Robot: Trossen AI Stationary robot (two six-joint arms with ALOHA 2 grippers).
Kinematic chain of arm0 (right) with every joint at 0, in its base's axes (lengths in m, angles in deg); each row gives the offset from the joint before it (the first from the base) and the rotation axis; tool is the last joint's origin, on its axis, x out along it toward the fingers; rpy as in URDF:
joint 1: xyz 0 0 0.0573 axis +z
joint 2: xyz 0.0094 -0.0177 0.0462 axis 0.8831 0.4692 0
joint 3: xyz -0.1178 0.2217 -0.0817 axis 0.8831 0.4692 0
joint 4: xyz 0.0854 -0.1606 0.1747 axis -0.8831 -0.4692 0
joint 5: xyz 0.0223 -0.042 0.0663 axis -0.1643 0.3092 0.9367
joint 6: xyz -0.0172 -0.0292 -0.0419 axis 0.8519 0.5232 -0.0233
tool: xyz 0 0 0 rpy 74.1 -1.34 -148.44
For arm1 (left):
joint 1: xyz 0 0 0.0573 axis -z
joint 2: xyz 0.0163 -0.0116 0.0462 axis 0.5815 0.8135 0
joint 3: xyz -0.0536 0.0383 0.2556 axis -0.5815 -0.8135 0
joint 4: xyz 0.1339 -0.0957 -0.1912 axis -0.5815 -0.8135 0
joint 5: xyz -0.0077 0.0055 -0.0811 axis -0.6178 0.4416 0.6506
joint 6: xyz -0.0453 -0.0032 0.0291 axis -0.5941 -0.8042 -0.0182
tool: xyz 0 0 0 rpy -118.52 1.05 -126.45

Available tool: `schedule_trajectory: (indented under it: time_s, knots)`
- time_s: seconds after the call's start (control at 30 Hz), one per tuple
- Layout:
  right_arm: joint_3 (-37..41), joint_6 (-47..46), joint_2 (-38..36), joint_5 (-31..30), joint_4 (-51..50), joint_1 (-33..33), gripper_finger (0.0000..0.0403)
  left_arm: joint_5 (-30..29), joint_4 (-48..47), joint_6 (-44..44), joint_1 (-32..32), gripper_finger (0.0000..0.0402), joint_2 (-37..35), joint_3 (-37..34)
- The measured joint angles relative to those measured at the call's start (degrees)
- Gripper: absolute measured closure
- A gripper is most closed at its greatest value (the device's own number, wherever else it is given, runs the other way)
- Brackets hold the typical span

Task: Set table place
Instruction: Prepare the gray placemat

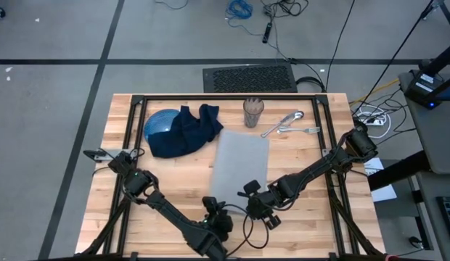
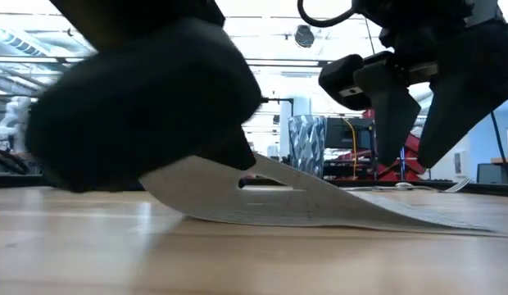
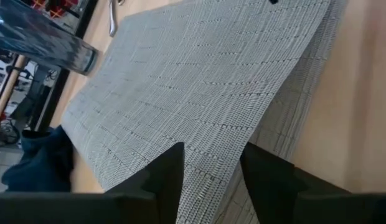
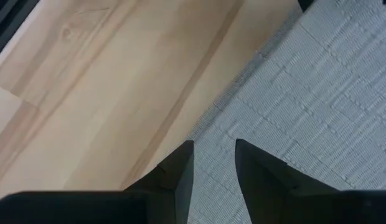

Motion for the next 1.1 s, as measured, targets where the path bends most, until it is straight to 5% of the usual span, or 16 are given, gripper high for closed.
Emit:
schedule_trajectory:
  time_s: [0.23,0.43,0.53,1.1]
  knots:
    - [0.0,-0.8,0.0,-0.2,-0.2,0.2,0.0298,-0.2,0.1,0.9,-1.7,0.0299,0.0,0.0]
    - [0.0,-0.8,0.0,-0.3,-2.5,3.1,0.0311,-1.0,0.0,-3.1,-2.7,0.0385,0.0,0.0]
    - [0.0,-1.0,0.0,-1.6,-4.5,5.2,0.0329,-3.9,-1.5,-7.9,-2.7,0.0397,0.0,0.0]
    - [2.5,-9.9,0.0,-28.2,-7.5,10.1,0.0387,-14.6,-11.0,-34.5,-1.5,0.0401,-2.6,-0.1]
